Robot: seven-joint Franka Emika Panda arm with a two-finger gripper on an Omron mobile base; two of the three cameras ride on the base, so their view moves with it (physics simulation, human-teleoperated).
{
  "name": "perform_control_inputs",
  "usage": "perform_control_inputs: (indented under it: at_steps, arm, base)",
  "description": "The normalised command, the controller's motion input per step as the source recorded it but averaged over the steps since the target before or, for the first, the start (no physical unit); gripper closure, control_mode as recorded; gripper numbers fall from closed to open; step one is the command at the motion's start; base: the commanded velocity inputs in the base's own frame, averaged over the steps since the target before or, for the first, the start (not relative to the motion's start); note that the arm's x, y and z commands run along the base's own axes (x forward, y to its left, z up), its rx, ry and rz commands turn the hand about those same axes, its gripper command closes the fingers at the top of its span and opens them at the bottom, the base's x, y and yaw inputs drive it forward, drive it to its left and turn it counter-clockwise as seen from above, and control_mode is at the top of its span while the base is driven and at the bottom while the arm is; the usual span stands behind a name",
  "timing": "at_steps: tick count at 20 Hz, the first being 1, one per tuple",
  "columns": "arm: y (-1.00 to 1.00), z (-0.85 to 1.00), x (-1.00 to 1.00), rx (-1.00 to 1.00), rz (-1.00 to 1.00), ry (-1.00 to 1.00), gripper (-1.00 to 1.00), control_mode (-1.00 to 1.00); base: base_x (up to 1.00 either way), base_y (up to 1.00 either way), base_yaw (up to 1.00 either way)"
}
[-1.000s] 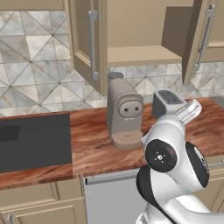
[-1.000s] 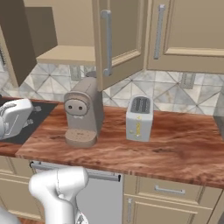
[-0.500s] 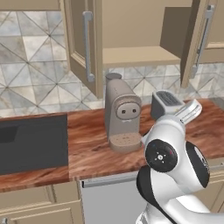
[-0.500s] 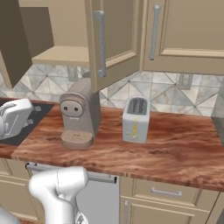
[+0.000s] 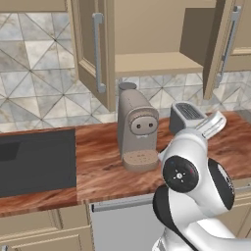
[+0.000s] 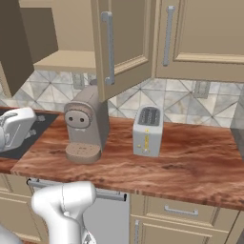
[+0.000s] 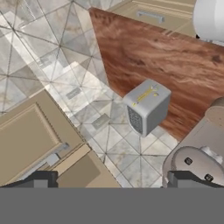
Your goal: Close all open cabinet doors.
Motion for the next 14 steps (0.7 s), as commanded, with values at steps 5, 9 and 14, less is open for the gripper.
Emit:
perform_control_inputs:
  at_steps: [5, 9, 14]
  arm:
    - [-0.16, 0.0, -0.36, 0.0, 0.03, -0.14, -1.0, -1.0]
    - [-0.59, 0.0, -0.76, 0.0, 0.1, -0.29, -1.0, -1.0]
    - [-0.8, 0.0, -0.47, 0.0, 0.16, -0.28, -1.0, -1.0]
  base:
    - [0.0, 0.0, 0.0]
    - [0.0, 0.0, 0.0]
    - [0.0, 0.0, 0.0]
